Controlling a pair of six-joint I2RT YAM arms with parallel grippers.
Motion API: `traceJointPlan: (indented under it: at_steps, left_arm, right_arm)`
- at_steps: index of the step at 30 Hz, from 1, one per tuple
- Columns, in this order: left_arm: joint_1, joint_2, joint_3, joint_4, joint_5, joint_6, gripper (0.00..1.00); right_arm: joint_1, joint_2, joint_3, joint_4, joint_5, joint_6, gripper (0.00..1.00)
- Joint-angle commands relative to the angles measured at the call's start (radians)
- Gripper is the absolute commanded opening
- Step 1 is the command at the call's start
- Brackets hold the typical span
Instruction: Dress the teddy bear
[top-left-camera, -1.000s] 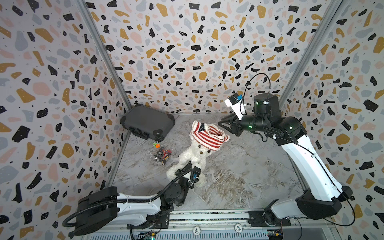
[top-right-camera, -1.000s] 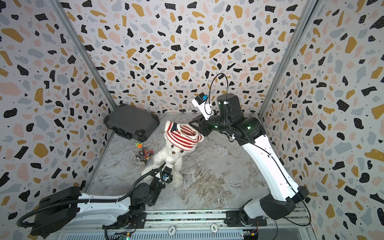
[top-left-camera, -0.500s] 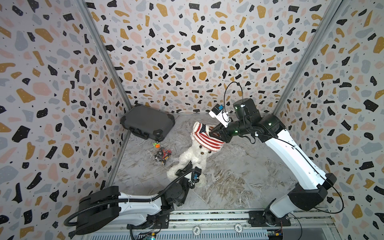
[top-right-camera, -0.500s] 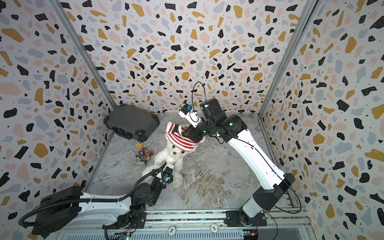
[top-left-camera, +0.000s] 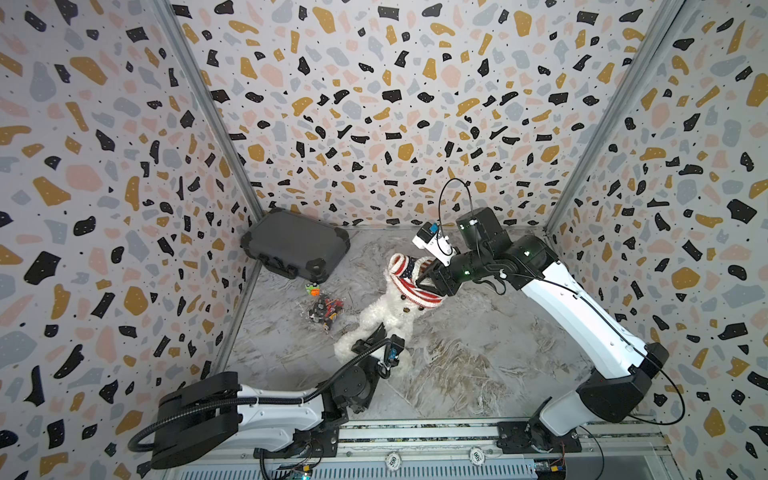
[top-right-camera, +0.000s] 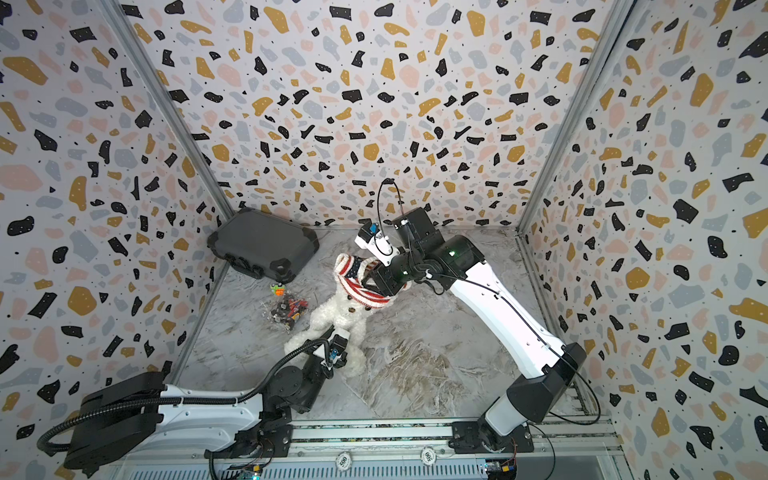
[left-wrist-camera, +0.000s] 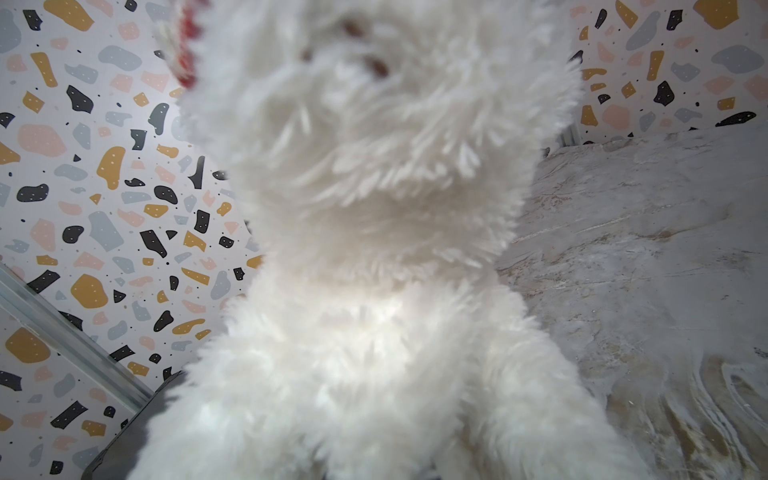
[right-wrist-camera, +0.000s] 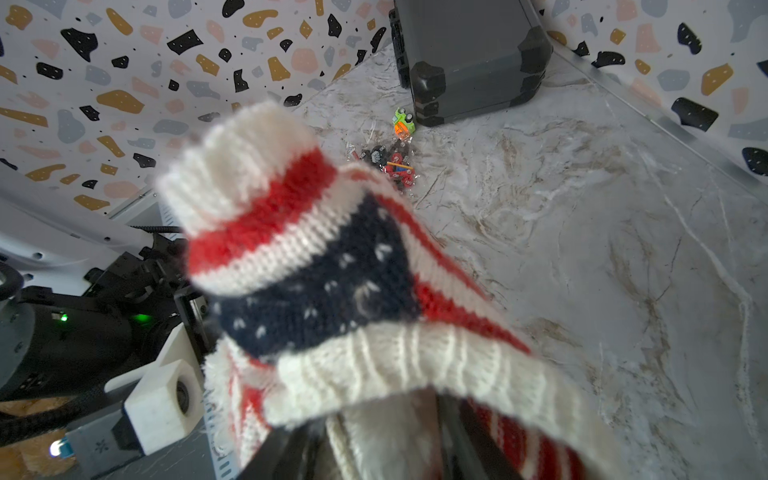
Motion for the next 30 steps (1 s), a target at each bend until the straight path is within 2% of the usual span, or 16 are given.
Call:
traceJointPlan:
  at_steps: [1,6,12,22,30]
  left_arm:
    - [-0.011,0.000,0.024,0.108,-0.007,0.006,0.00]
    - [-0.018,0.012,0.024,0.121,-0.020,0.016,0.00]
    - [-0.025,0.015,0.025,0.124,-0.026,0.026,0.00]
    - [-0.033,0.021,0.028,0.120,-0.021,0.024,0.00]
    - [-0.034,0.020,0.031,0.113,-0.017,0.023,0.00]
  right_arm:
    - [0.008,-0.040,-0.037,0.000,-0.058,0.019,0.48]
    - [-0.006,-0.074,-0.080,0.034,-0.132,0.049,0.44]
    - [-0.131,-0.117,-0.169,0.150,-0.330,0.141,0.40]
    - [-0.170,-0.129,-0.206,0.209,-0.319,0.188,0.37]
    - [-0.170,-0.121,-0.195,0.193,-0.272,0.160,0.34]
